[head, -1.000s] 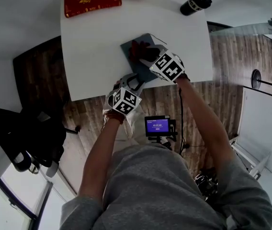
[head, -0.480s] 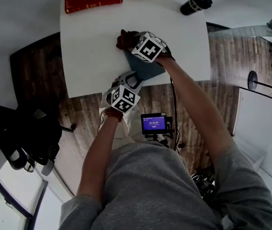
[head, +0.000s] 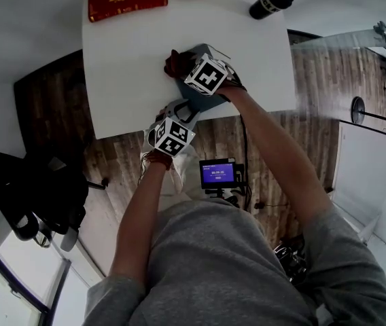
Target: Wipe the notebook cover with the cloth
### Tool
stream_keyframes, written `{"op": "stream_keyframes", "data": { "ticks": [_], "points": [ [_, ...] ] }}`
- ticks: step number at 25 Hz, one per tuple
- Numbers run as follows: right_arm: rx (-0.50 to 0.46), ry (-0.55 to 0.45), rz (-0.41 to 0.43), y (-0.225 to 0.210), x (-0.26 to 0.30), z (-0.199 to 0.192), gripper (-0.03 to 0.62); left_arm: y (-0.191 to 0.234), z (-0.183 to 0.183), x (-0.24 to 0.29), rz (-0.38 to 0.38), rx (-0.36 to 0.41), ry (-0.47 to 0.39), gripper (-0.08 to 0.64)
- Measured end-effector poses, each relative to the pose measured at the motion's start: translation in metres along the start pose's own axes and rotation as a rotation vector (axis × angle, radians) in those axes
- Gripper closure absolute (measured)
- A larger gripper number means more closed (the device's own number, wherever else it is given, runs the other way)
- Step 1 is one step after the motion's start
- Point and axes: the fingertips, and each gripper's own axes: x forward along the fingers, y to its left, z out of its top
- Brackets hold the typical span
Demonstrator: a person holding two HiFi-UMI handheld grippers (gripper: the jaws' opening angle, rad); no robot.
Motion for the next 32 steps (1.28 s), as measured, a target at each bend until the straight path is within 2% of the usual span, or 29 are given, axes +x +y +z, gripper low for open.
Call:
{"op": "stream_keyframes", "data": {
  "ticks": [9,18,27,32],
  "points": [
    [-0.003,-0.006,0.045,0.029,-0.011,-0.029,0.43,-0.002,0.0,0.0,-0.016,-0.017,0.002,0.377],
    [0.008,-0.002,0.051,0.054,-0.025,-0.062,0.43,-0.001,-0.001,0.001,0.001,-0.01,0.001,0.377],
    [0.148,-0.031,0.085,0.07,-0.035,-0.086,0.43,-0.001,-0.001,0.001,-0.005,-0.003,0.007,0.379],
    [0.152,-0.022,0.096,0.078,-0.041,-0.099,0.43,-0.002,-0.001,0.001,-0.007,-0.003,0.007,0.379]
  ]
}}
